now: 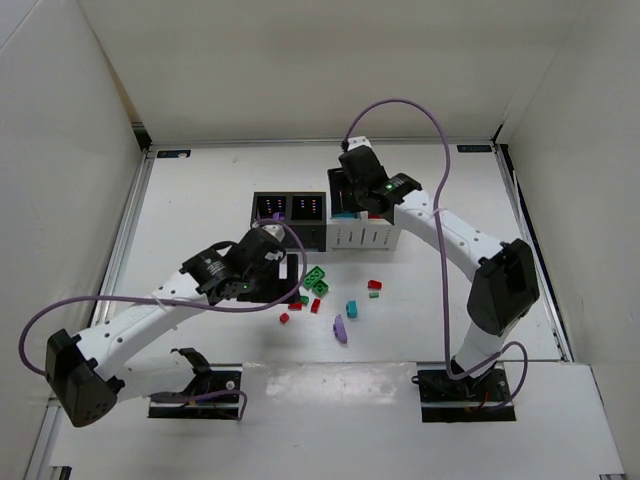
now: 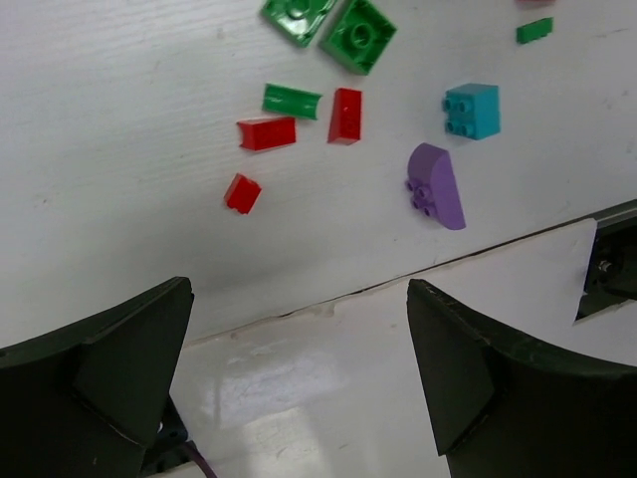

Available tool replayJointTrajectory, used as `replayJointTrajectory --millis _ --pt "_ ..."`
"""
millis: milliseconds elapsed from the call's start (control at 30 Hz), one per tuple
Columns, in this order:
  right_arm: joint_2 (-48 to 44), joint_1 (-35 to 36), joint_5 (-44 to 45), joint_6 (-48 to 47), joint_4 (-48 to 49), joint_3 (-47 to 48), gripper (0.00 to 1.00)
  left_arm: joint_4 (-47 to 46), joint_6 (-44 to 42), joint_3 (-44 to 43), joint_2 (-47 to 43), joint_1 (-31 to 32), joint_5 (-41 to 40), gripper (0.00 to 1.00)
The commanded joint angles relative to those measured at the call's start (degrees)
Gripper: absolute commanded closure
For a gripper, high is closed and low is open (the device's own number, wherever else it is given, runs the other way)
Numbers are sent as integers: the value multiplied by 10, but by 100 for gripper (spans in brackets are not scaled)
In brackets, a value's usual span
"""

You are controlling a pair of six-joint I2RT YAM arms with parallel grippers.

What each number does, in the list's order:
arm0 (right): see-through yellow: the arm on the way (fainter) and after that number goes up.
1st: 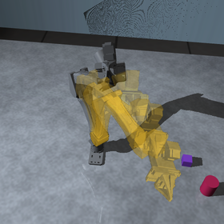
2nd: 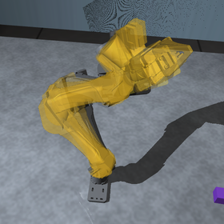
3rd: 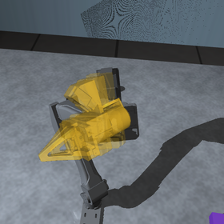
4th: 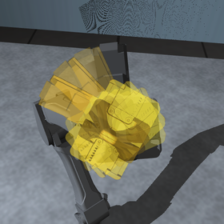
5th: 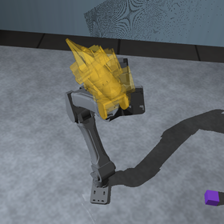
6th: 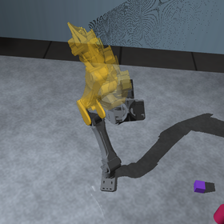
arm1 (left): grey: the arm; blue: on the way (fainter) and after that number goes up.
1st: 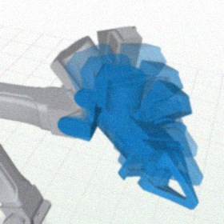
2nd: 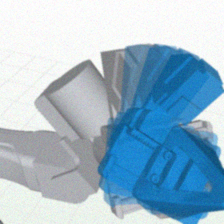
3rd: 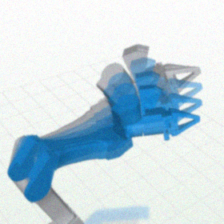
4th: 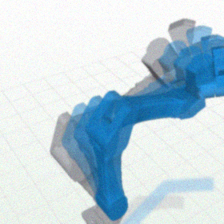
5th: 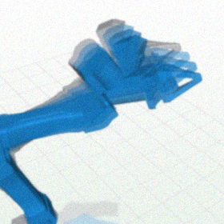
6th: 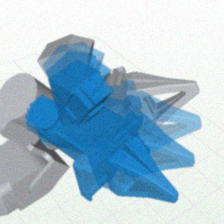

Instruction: Sort the legos into containers by color

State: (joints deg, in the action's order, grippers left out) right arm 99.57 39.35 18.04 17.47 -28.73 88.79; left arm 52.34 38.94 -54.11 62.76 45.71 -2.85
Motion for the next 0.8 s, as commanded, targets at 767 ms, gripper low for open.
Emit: replayJointTrajectory --millis 767 --pt "-510 -122 74 108 -183 -291 28 -79 -81 -307 451 142 -15 15"
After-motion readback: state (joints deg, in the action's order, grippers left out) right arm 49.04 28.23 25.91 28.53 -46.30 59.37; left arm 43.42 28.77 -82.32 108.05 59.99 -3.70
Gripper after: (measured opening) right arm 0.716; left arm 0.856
